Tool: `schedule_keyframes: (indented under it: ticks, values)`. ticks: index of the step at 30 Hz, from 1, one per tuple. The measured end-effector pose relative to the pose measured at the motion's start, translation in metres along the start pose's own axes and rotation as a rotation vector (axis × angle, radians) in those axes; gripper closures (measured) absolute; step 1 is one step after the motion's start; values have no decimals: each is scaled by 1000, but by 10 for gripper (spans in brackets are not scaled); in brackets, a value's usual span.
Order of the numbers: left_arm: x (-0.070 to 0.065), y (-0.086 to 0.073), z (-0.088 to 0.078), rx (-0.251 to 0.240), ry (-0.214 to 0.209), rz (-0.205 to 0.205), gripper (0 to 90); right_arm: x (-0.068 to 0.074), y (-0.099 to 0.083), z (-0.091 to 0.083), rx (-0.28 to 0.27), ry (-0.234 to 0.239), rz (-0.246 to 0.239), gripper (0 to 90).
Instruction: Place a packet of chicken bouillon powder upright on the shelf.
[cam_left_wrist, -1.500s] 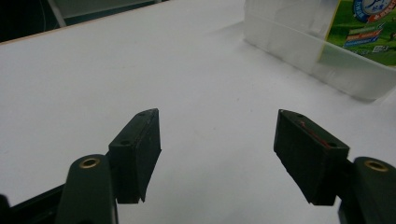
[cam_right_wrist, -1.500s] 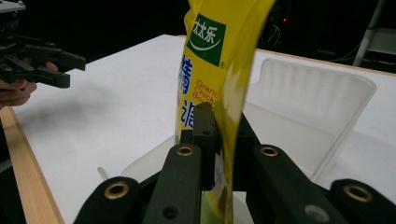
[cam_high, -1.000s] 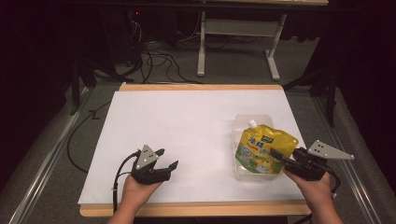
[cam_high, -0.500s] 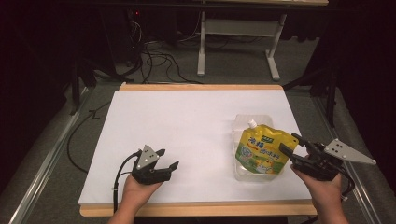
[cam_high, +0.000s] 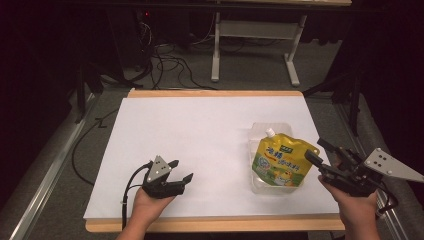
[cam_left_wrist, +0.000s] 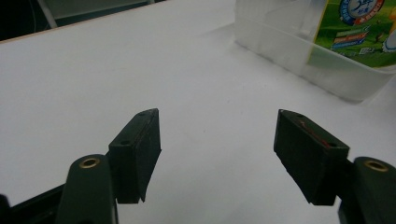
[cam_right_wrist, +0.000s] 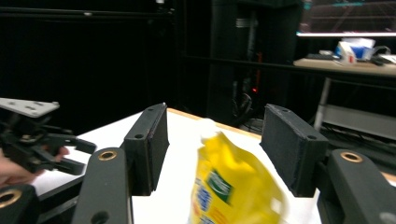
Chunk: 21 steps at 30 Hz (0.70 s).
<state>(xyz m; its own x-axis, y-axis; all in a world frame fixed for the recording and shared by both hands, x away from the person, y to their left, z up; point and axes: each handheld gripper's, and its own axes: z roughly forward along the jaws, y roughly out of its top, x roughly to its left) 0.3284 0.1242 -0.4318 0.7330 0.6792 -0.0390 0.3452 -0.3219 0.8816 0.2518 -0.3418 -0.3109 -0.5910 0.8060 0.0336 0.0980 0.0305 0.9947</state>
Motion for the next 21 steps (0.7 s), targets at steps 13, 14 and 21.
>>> schedule_keyframes:
  ticks: [13, 14, 21]
  values:
    - [-5, 1, 0, -6, -24, 10, 324, 44, -13, 38, 65, 158, -27, 370]
    - [-5, 1, 0, -6, -26, 11, 324, 46, -17, 42, 76, 172, -21, 367]
    - [-7, 2, 1, -6, -36, 18, 322, 57, -59, 74, 189, 214, -3, 337]
